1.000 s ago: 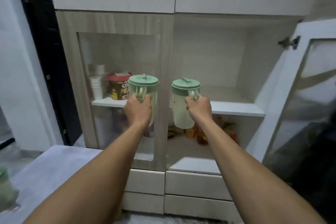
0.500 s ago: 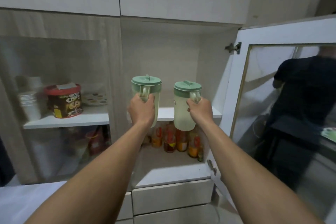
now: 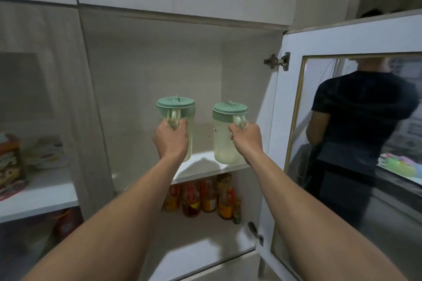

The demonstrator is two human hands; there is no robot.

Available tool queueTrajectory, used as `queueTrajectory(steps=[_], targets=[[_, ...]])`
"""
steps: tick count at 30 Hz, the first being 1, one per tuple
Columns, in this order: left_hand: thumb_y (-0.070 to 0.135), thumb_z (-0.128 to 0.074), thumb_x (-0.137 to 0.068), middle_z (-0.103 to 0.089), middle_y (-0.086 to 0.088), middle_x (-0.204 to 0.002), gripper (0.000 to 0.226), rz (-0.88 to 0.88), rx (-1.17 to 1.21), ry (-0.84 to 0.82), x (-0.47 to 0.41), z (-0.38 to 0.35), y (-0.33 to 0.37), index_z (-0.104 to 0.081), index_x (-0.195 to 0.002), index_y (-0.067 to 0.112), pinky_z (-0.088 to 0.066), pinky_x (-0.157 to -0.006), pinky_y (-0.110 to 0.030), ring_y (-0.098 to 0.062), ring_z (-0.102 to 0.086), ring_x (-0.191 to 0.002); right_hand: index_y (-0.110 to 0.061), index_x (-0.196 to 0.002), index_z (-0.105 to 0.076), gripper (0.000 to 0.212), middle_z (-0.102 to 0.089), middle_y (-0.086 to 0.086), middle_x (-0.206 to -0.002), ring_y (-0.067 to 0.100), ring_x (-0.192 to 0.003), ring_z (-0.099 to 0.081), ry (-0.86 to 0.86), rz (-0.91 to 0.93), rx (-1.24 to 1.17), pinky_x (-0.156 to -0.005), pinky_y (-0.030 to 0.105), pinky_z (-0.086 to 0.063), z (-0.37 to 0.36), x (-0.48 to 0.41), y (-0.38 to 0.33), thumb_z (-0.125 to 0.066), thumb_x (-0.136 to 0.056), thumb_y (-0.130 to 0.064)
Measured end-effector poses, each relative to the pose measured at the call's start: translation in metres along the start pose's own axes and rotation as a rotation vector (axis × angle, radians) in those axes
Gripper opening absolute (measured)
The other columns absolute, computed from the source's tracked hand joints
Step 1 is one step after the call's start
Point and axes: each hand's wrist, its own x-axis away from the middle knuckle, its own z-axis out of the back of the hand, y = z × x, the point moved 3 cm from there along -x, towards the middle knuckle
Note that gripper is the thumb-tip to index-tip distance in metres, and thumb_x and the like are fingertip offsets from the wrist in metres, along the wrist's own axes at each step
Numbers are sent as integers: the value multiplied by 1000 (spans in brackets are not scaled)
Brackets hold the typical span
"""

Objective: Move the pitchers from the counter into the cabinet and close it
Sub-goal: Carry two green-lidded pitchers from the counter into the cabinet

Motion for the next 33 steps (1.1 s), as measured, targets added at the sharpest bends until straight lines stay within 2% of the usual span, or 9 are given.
queueTrajectory(steps=[5,9,13,15,19,22,25,30,33], targets=[[31,-58,-88,-59,0,-63,24,-2,-23,-2,-53,-66,-24,-66,-81,10,-37,-63,-30,-24,-56,-67,-9,-80,-68,17,-65,6,-71,23,-67,-63,-2,-8,10,-63,37,-49,-25,-83,29,-62,-88,-23],[30,-60,-88,-55,2,-59,23,2,-55,51,-98,-125,-53,-64,-76,11,-34,-62,-27,-25,-55,-65,-16,-70,-63,18,-62,4,-65,22,-62,-60,-12,9,0,-60,34,-46,-54,-154,62,-62,-86,-24],[26,-60,-89,-58,-2,-66,22,34,-30,54,-135,-177,-83,-57,-69,16,-37,-64,-28,-26,-55,-69,-10,-76,-69,17,-69,9,-71,23,-63,-64,-16,7,2,-55,27,-44,-80,-218,90,-64,-86,-23],[27,-57,-90,-59,-5,-69,21,14,-91,52,-157,-203,-97,-58,-74,13,-37,-64,-29,-30,-55,-70,-11,-76,-69,15,-70,10,-74,25,-66,-64,-31,11,-5,-58,30,-47,-96,-251,104,-63,-87,-20],[34,-52,-95,-59,-6,-85,26,-6,-256,73,-190,-233,-118,-63,-93,10,-35,-71,-27,-26,-54,-78,-17,-66,-61,23,-66,8,-67,31,-66,-66,-80,-5,16,-64,43,-55,-127,-294,127,-64,-89,-20],[30,-56,-93,-69,-15,-94,25,-12,-221,118,-212,-254,-141,-65,-92,7,-35,-71,-29,-32,-63,-89,-21,-66,-62,15,-69,11,-74,36,-77,-70,-80,-1,-4,-73,51,-59,-147,-322,141,-63,-78,-31],[26,-59,-92,-70,-18,-94,24,-19,-195,138,-230,-271,-158,-65,-91,3,-35,-69,-29,-35,-64,-90,-21,-63,-58,16,-67,14,-72,34,-72,-67,-90,40,7,-67,49,-55,-161,-344,152,-58,-71,-35],[26,-60,-92,-61,-7,-81,19,26,-152,123,-254,-295,-177,-59,-85,8,-29,-65,-23,-23,-54,-76,-7,-82,-68,37,-73,18,-84,36,-82,-71,-88,34,26,-73,46,-58,-180,-375,166,-56,-71,-40],[25,-60,-92,-57,-2,-77,17,26,-113,104,-267,-313,-185,-57,-82,11,-36,-68,-25,-20,-52,-74,-5,-89,-69,34,-73,19,-89,37,-85,-71,-85,12,17,-74,45,-57,-189,-394,174,-62,-77,-36]])
